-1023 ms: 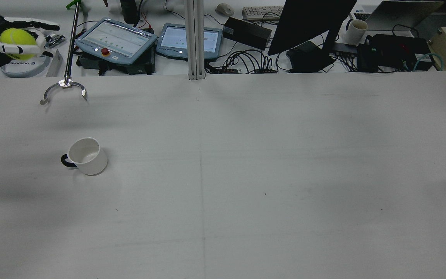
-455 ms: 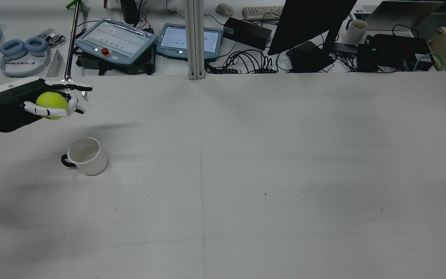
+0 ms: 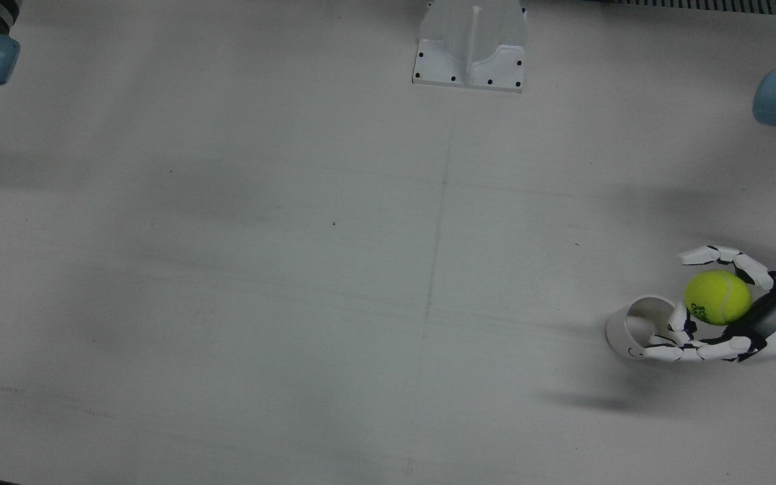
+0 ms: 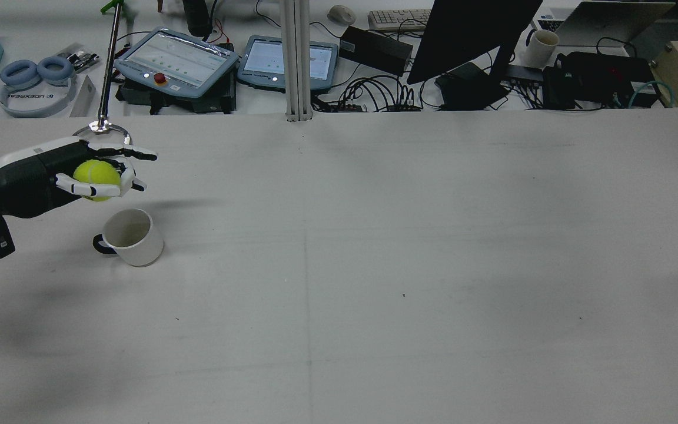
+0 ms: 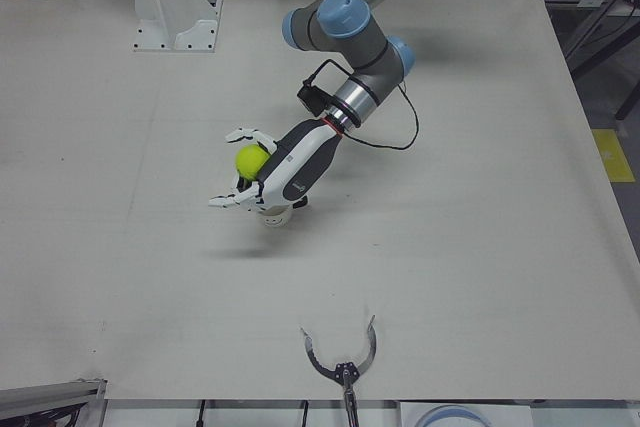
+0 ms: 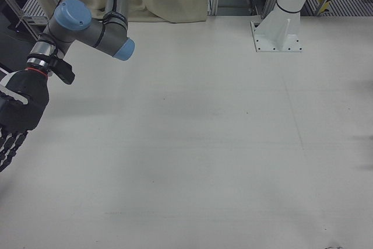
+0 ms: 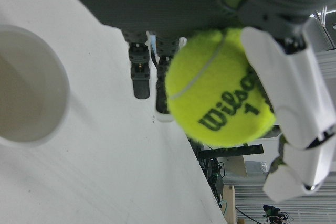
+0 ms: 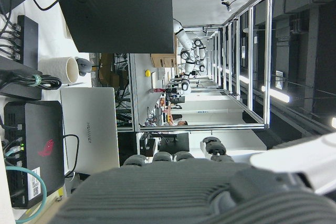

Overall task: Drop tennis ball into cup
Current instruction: 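Carry the tennis ball with the left hand over the white mug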

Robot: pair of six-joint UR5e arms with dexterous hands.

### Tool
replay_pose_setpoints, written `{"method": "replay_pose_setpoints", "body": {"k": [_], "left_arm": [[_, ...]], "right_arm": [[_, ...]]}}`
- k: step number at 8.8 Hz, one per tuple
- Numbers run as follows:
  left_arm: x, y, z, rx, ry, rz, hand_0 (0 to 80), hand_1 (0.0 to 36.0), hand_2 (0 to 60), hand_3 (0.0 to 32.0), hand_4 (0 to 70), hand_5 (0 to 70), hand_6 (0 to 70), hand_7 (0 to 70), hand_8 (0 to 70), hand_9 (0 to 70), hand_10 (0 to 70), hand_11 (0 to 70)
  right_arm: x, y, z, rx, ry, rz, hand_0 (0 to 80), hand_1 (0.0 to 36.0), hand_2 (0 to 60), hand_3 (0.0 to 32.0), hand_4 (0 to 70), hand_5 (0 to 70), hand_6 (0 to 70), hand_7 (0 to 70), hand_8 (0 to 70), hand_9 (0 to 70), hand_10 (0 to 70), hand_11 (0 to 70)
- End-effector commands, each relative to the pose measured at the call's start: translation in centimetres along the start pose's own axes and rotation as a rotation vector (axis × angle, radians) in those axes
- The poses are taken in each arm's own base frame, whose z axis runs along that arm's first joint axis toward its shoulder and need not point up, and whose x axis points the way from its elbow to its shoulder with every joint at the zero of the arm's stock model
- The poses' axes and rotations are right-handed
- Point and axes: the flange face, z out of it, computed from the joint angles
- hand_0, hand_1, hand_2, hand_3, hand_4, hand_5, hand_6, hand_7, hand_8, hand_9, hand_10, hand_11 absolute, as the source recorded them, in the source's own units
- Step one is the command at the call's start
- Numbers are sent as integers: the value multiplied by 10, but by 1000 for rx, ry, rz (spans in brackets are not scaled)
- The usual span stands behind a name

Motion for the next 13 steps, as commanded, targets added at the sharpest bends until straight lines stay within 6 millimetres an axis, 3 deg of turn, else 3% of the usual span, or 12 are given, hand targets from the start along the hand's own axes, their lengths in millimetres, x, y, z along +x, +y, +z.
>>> {"method": "replay_pose_setpoints", "body": {"k": [1,2,3,4,5,6,7,8,10,13], "left_arm": [[-5,1,7,-2,-6,3,459,124,288,0,274,120,532,700,360,530,152,225],[-5,-2,7,8,0,1,462,132,244,0,277,91,395,700,339,545,158,234],[-5,-6,6,19,14,-2,463,127,240,0,282,98,436,700,348,545,157,233],[-5,-7,7,19,16,-3,465,130,223,0,286,91,396,700,342,550,158,234],[-5,-6,8,19,16,-3,466,131,240,0,289,100,412,700,346,550,158,234],[-4,-7,8,20,17,-1,470,139,250,0,259,109,458,700,295,448,115,174],[-4,-8,7,22,18,-1,482,196,214,0,150,42,108,338,33,95,11,26],[-2,-6,7,18,21,-2,490,229,210,0,80,15,8,203,0,26,0,0],[-2,-8,5,11,23,-2,488,233,191,0,0,16,6,148,0,15,0,0],[5,0,3,-11,38,-5,485,239,215,0,0,17,3,103,0,6,0,0]], "right_arm": [[0,0,0,0,0,0,0,0,0,0,0,0,0,0,0,0,0,0],[0,0,0,0,0,0,0,0,0,0,0,0,0,0,0,0,0,0],[0,0,0,0,0,0,0,0,0,0,0,0,0,0,0,0,0,0],[0,0,0,0,0,0,0,0,0,0,0,0,0,0,0,0,0,0],[0,0,0,0,0,0,0,0,0,0,0,0,0,0,0,0,0,0],[0,0,0,0,0,0,0,0,0,0,0,0,0,0,0,0,0,0],[0,0,0,0,0,0,0,0,0,0,0,0,0,0,0,0,0,0],[0,0,0,0,0,0,0,0,0,0,0,0,0,0,0,0,0,0],[0,0,0,0,0,0,0,0,0,0,0,0,0,0,0,0,0,0],[0,0,0,0,0,0,0,0,0,0,0,0,0,0,0,0,0,0]]}}
